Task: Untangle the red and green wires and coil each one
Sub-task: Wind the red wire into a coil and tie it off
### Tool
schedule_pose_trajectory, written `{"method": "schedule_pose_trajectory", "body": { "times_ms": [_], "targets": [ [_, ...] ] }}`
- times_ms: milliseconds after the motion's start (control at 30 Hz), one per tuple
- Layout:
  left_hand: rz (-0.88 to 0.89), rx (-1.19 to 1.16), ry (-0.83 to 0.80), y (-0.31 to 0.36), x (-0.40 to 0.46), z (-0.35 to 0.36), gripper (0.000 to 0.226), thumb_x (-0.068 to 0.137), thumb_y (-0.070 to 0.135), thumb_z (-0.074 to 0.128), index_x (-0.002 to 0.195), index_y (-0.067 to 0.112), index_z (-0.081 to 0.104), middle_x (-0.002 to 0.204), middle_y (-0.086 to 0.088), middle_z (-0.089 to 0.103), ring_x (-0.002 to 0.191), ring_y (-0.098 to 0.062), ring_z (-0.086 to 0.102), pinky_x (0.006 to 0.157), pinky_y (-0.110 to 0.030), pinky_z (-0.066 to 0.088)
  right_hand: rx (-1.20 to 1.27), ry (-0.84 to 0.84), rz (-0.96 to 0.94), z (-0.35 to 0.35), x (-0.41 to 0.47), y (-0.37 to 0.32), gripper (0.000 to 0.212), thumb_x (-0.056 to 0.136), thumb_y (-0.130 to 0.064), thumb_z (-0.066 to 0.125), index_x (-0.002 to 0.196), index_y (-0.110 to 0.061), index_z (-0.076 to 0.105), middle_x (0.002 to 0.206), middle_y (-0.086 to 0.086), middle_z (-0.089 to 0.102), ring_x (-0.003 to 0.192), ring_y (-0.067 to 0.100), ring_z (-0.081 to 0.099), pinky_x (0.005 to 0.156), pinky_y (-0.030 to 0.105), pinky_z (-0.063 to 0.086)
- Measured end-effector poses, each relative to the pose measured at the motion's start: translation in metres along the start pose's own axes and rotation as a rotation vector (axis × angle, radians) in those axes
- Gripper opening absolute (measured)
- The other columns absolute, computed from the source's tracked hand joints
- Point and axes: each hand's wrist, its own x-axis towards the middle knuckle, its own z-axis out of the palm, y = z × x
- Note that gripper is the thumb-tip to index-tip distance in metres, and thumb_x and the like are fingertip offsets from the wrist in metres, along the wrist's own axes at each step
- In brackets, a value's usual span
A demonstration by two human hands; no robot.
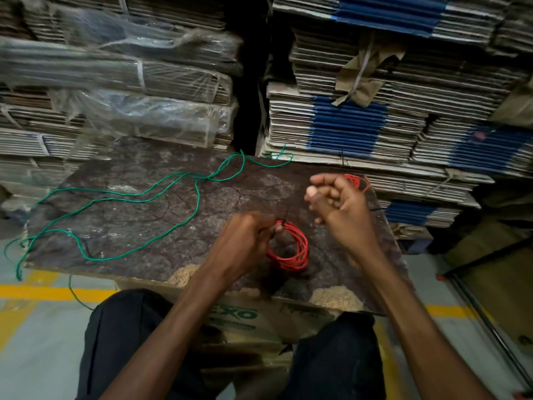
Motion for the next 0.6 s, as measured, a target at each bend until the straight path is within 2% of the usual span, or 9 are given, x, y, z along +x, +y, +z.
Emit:
{"method": "schedule_pose_trajectory", "body": {
  "times_ms": [100,267,367,500,600],
  "targets": [
    [0.017,0.013,0.007,0.003,0.004,-0.005,0.029,0.091,0.036,0.05,0.083,0.012,0.065,0.069,-0.003,0.059,0.066,-0.023,0.055,0.06,-0.042,0.041,0.082,-0.037,0.085,0.01,-0.006,0.009,0.02,0.085,-0.014,0.072,0.103,-0.009,0.066,0.081,0.004,0.064,0.07,0.006,0.057,0.061,0.016,0.045],
    [0.043,-0.004,-0.039,-0.001,0.005,-0.005,0.035,0.092,0.043,0.045,0.095,0.017,0.067,0.079,-0.001,0.063,0.074,-0.02,0.06,0.065,-0.043,0.046,0.062,-0.124,0.068,0.016,-0.001,0.008,0.009,0.083,0.001,0.071,0.084,-0.005,0.065,0.074,0.007,0.063,0.06,0.003,0.054,0.057,0.013,0.043],
    [0.075,-0.015,-0.048,0.001,0.003,-0.004,0.021,0.093,0.034,0.05,0.086,0.018,0.061,0.073,0.003,0.054,0.069,-0.017,0.053,0.063,-0.042,0.043,0.023,-0.136,0.044,0.015,0.003,0.008,0.006,0.085,0.003,0.067,0.085,0.0,0.062,0.071,0.01,0.06,0.056,0.002,0.05,0.055,0.013,0.04],
    [0.094,-0.015,-0.099,-0.002,0.003,-0.001,0.018,0.095,0.033,0.045,0.078,0.033,0.04,0.075,0.004,0.048,0.07,-0.019,0.051,0.063,-0.045,0.043,0.013,-0.123,0.033,0.016,0.002,0.01,0.007,0.085,0.003,0.067,0.085,0.006,0.061,0.069,0.011,0.061,0.056,0.005,0.05,0.054,0.015,0.039],
    [0.068,-0.033,-0.12,-0.002,0.005,-0.001,0.014,0.093,0.032,0.046,0.079,0.029,0.047,0.077,0.0,0.052,0.072,-0.023,0.053,0.065,-0.046,0.044,0.007,-0.148,0.012,0.017,-0.001,0.006,0.006,0.084,0.004,0.068,0.081,0.004,0.062,0.069,0.013,0.062,0.061,0.012,0.052,0.056,0.018,0.041]
  ]
}}
